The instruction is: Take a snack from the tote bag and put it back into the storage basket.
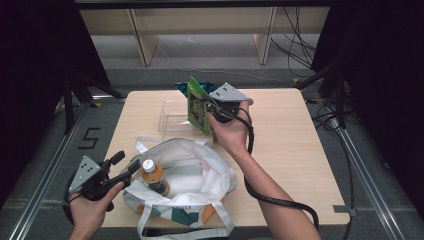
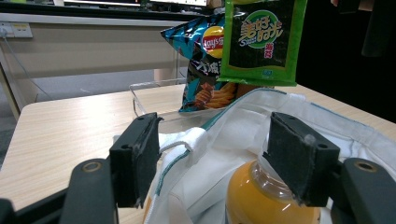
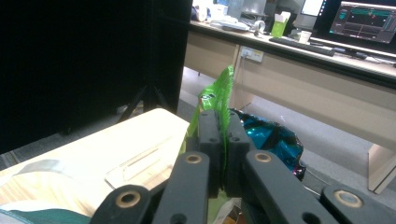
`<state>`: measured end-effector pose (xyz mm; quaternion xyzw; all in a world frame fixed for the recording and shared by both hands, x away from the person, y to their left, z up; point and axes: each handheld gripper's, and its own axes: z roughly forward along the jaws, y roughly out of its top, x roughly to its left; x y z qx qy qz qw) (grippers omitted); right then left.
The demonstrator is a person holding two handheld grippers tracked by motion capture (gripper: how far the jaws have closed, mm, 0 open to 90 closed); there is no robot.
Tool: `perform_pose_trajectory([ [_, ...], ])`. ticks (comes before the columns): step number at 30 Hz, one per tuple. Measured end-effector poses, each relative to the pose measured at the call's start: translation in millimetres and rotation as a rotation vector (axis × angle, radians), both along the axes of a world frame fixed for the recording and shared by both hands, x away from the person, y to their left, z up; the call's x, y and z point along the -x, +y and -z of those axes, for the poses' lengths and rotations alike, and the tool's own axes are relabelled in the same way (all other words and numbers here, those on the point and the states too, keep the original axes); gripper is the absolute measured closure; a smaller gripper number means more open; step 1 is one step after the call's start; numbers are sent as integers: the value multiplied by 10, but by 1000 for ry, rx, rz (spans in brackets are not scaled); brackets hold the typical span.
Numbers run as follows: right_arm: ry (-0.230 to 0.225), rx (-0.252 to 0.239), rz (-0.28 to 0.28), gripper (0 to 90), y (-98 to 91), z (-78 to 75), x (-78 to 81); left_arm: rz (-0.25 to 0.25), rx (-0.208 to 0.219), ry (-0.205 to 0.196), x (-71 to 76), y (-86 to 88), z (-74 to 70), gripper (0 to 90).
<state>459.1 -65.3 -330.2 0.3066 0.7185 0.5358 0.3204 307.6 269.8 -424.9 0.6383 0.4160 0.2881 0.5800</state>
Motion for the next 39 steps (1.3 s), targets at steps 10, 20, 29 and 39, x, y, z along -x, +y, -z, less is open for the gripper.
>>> perform_pose_trajectory([
  [10,14,2,10,899,38,28,-51,0,0,0,0,-1,1,335],
  [20,8,-17,19,899,50,49,-86,-1,-2,0,0,-2,1,336],
  [29,-12,-44,34,900,83,91,-115,0,-2,0,2,-7,-1,335],
  [39,-29,-19,33,899,144,130,-170,0,0,0,3,-3,1,335],
])
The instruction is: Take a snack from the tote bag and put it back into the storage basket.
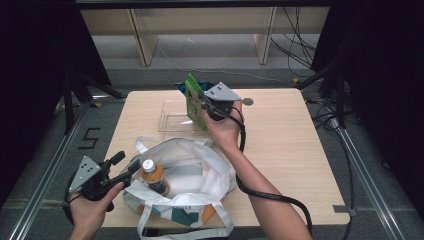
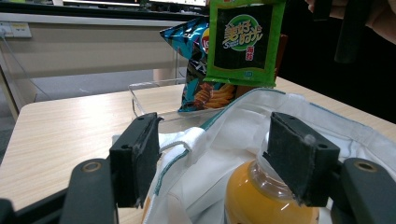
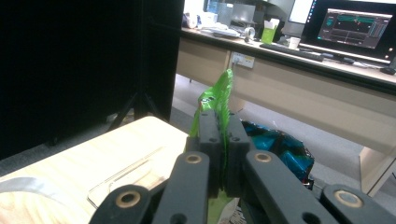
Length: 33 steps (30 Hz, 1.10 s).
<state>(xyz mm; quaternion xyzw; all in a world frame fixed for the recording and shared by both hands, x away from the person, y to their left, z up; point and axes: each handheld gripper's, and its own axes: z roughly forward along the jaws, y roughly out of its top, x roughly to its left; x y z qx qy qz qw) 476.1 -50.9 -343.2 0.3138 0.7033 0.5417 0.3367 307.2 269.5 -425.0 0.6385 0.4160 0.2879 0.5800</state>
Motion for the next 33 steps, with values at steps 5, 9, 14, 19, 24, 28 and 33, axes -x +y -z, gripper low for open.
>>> perform_pose_trajectory([
  [5,29,-13,8,899,19,36,-27,2,0,1,-3,3,4,335],
  [9,28,-1,10,899,16,53,-61,1,-1,2,-3,4,5,335],
  [14,25,4,20,898,32,68,-89,0,-1,2,-3,3,4,335],
  [19,22,14,23,898,58,84,-124,2,-1,3,-1,8,4,334],
  [24,4,31,24,898,85,97,-166,3,-2,3,-3,9,6,334],
  [28,11,37,25,898,104,105,-187,3,-2,3,-3,10,7,334],
  [33,1,37,28,898,128,117,-218,2,2,2,-1,8,4,334],
])
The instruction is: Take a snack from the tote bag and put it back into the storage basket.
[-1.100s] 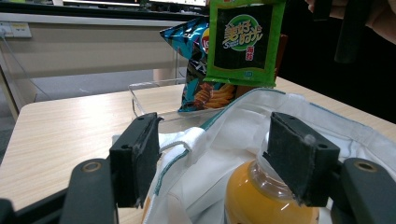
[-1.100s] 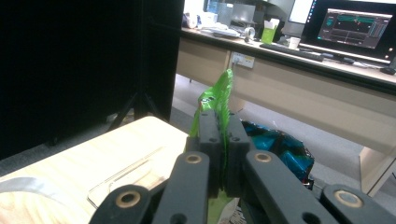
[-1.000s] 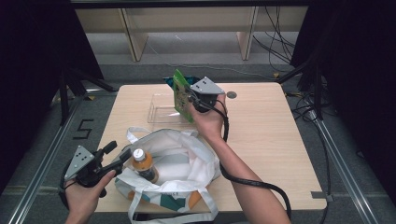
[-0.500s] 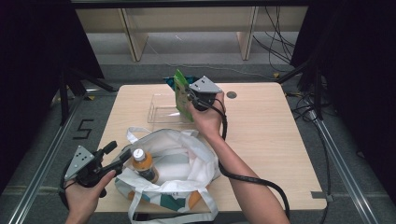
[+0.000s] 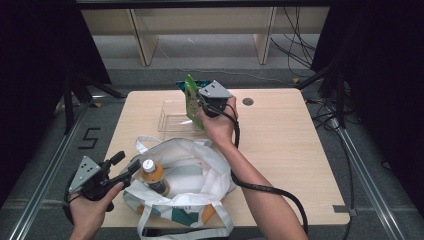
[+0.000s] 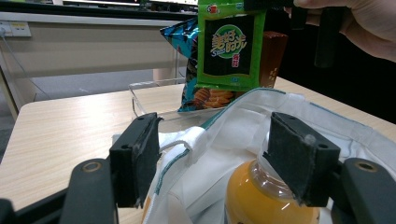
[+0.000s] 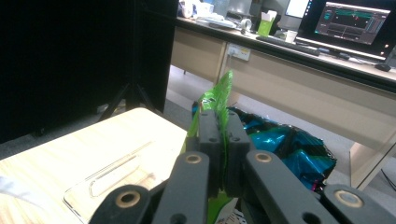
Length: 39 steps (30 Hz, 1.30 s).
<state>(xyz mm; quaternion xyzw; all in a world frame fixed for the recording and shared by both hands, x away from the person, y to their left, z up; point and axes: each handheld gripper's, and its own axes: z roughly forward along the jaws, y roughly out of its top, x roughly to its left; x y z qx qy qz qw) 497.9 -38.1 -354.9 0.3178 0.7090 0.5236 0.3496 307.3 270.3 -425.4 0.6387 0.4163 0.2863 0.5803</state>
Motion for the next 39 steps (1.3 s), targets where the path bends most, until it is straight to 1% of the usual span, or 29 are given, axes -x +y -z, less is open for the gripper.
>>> perform_pose_trajectory([
  [2,3,8,-6,898,8,4,-12,1,-2,0,-2,-1,2,334],
  [3,9,5,0,897,20,8,-15,7,7,-10,-12,-6,10,334],
  [4,27,-1,-5,898,29,10,-15,6,7,-9,-12,-8,10,334],
  [5,10,4,-3,898,33,13,-27,6,6,-10,-12,-6,9,334],
  [6,12,6,-1,898,45,17,-29,1,-2,1,-2,-1,1,334],
  [7,7,17,-9,898,47,19,-40,1,-2,-1,-3,0,1,334],
  [8,15,14,-4,898,57,23,-37,1,-2,0,-4,1,3,334],
  [9,5,15,-5,898,59,27,-50,5,5,-6,-11,-1,10,334],
  [10,13,13,-6,898,69,32,-51,5,7,-8,-13,-2,13,334],
  [13,5,25,-1,897,83,43,-62,7,6,-10,-13,-3,12,334],
  [14,-3,30,2,898,92,49,-67,6,5,-7,-12,-6,13,334],
  [15,4,37,-2,897,96,51,-69,1,-1,3,-4,-6,9,334],
  [19,-15,57,-2,898,125,74,-77,8,6,-10,-13,-3,13,334],
  [21,-12,63,-2,897,145,92,-75,1,-2,2,-2,0,8,334],
  [23,-6,64,-3,897,159,111,-77,10,6,-9,-12,0,14,334],
  [24,-15,71,-2,897,159,118,-84,8,5,-6,-9,2,12,334],
  [25,2,61,-2,897,171,129,-75,3,-1,1,-3,5,8,334],
  [26,-18,80,-2,897,162,130,-87,8,7,-7,-11,3,14,334],
  [27,-12,72,2,897,172,140,-81,3,0,1,-4,5,11,334],
  [28,-16,84,-5,897,167,145,-89,2,1,2,-4,4,12,334],
  [29,-13,77,1,896,178,156,-84,2,0,2,-4,4,12,334],
  [31,19,74,-4,895,192,165,-67,7,7,-6,-10,2,15,334],
  [32,7,86,-4,895,189,166,-74,10,8,-9,-13,2,16,334],
  [33,-27,99,-1,895,183,168,-90,7,6,-6,-9,2,15,334],
  [34,-10,89,-3,895,191,175,-84,1,0,2,-2,3,12,334],
  [36,-14,98,-6,894,183,179,-94,2,2,3,-4,4,14,334],
  [37,-2,90,-3,894,191,187,-86,3,1,1,-4,4,12,334],
  [38,-9,99,-2,894,186,191,-92,2,0,2,-2,5,10,334],
  [39,4,91,-1,894,193,200,-85,2,-1,3,-2,5,10,334],
])
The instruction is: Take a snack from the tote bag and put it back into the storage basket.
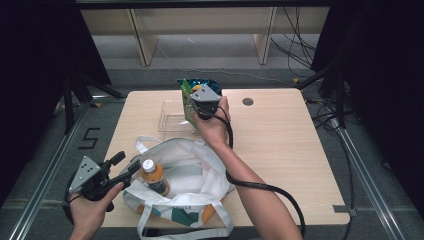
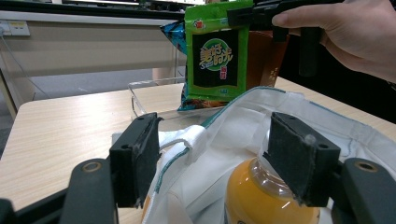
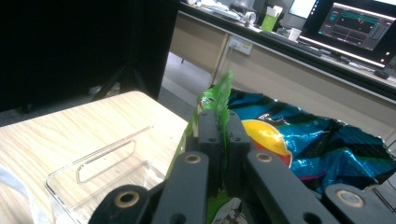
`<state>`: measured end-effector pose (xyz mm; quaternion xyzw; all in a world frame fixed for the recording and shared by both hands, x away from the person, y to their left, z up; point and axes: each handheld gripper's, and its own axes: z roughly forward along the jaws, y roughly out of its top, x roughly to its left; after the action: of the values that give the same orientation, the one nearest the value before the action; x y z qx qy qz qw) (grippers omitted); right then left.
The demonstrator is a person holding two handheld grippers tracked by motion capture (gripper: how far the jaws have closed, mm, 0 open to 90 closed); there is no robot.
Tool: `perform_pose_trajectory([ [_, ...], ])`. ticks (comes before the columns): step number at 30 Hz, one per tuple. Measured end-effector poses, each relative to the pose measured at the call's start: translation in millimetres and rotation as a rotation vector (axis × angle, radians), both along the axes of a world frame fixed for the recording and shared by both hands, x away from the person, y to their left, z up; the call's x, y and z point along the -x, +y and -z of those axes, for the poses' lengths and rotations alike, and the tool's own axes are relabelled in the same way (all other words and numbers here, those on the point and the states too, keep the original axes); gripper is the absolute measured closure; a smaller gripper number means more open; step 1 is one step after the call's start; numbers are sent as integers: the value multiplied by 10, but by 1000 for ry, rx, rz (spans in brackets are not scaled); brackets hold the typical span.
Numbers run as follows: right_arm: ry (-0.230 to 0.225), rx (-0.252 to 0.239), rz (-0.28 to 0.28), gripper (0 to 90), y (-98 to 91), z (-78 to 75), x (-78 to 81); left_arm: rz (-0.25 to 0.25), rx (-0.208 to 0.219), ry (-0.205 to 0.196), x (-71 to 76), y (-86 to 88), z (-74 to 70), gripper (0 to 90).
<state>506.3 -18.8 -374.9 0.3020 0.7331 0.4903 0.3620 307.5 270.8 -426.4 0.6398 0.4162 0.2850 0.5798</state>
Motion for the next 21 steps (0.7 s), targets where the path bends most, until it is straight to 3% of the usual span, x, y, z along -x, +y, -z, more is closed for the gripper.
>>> perform_pose_trajectory([
  [2,-19,25,-7,893,-10,7,-15,-1,-1,3,2,-1,0,334],
  [6,3,14,0,890,2,51,-6,-1,0,4,1,0,2,333],
  [14,-20,45,-7,882,-7,68,-19,-1,-1,6,1,0,4,333],
  [16,4,33,-4,877,-5,79,-1,0,0,6,1,0,4,333],
  [17,-22,63,-15,875,-24,76,-22,-1,0,6,2,1,3,333],
  [18,11,33,3,872,-9,90,5,-1,0,5,2,1,3,333],
  [21,21,41,-5,865,-20,103,9,1,-1,5,3,-1,3,333],
])
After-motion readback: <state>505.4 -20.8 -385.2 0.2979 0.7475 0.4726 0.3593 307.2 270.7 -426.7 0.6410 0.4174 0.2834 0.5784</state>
